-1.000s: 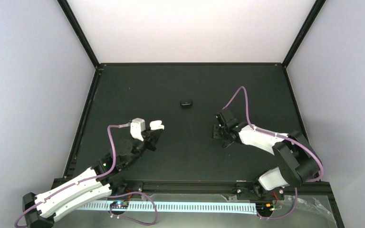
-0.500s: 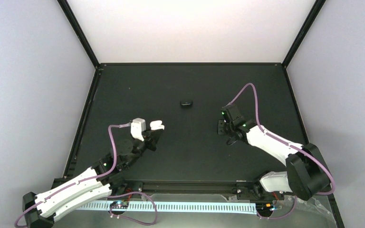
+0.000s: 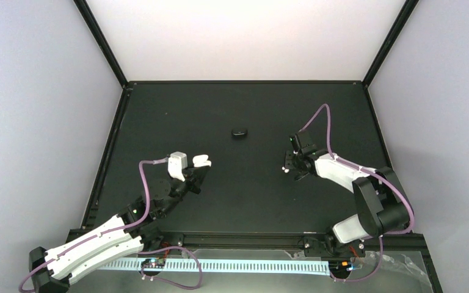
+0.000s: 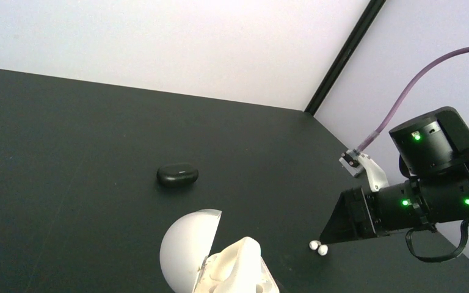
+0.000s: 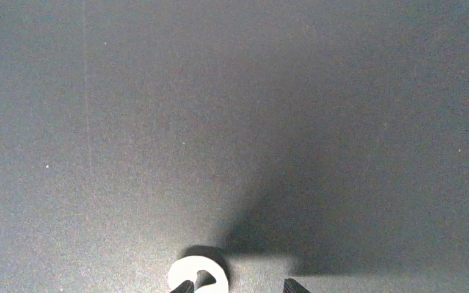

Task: Insert the wireless bluetooth earbuds into the charging case
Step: Adjust the earbud at the center of the board.

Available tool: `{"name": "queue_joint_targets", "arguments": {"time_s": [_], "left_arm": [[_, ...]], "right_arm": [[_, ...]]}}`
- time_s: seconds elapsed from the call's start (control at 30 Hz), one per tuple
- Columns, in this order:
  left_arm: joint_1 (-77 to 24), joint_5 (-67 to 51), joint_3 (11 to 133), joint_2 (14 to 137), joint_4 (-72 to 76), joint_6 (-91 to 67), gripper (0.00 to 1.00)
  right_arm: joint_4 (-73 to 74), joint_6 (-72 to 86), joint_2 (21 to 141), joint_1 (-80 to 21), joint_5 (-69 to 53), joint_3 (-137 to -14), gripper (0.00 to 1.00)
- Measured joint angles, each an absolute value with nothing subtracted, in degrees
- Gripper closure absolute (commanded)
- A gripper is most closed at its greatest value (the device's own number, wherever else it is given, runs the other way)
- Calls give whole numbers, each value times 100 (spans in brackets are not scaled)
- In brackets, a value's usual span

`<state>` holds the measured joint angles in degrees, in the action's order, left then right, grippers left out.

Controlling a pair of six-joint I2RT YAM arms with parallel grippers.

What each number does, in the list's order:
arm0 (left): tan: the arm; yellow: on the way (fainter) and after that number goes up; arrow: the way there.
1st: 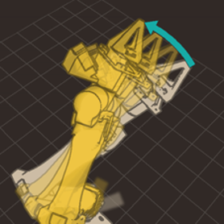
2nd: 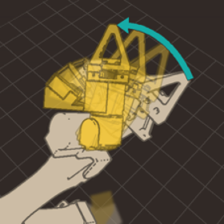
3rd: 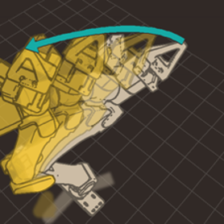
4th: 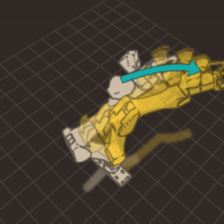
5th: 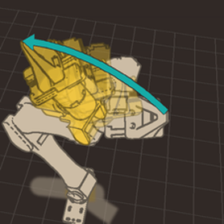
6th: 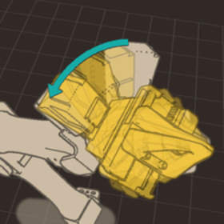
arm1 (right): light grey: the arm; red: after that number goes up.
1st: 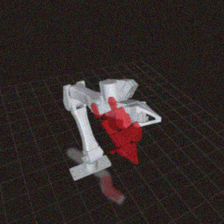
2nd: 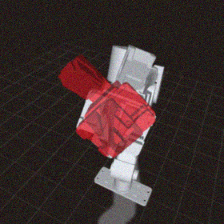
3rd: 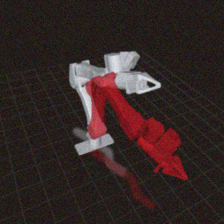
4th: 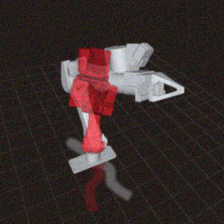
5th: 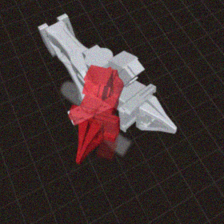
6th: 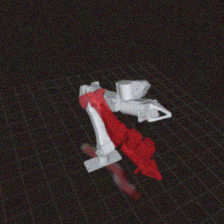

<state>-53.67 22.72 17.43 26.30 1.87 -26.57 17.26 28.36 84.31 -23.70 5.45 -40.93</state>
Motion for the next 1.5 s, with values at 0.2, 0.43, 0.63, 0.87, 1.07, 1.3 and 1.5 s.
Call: {"name": "queue_joint_targets", "arguments": {"time_s": [0.2, 0.43, 0.63, 0.87, 1.07, 1.3, 1.5], "left_arm": [[-5367, 2274, 1743, 2626, 187, -2657, 98], [-5367, 2274, 1743, 2637, 189, -2657, 98], [-5367, 2274, 1741, 2652, 211, -2655, 98], [-5367, 2272, 1734, 2790, 311, -2655, 98], [-5367, 2272, 1732, 2792, 346, -2655, 98], [-5367, 2272, 1732, 2792, 346, -2655, 99], [-5367, 2270, 1732, 2825, 349, -2655, 98]], "right_arm": [[1588, 2814, 8453, -2298, 530, -4106, 64], [1553, 2729, 8545, -2279, 333, -4132, 64], [1509, 2703, 8490, -2281, 137, -3929, 64], [1446, 2689, 8361, -2290, -16, -3793, 69], [1446, 2687, 8361, -2403, -126, -3789, 75], [1424, 2692, 8359, -2438, -176, -3787, 84], [1409, 2626, 8298, -2589, -187, -3787, 92]]}}
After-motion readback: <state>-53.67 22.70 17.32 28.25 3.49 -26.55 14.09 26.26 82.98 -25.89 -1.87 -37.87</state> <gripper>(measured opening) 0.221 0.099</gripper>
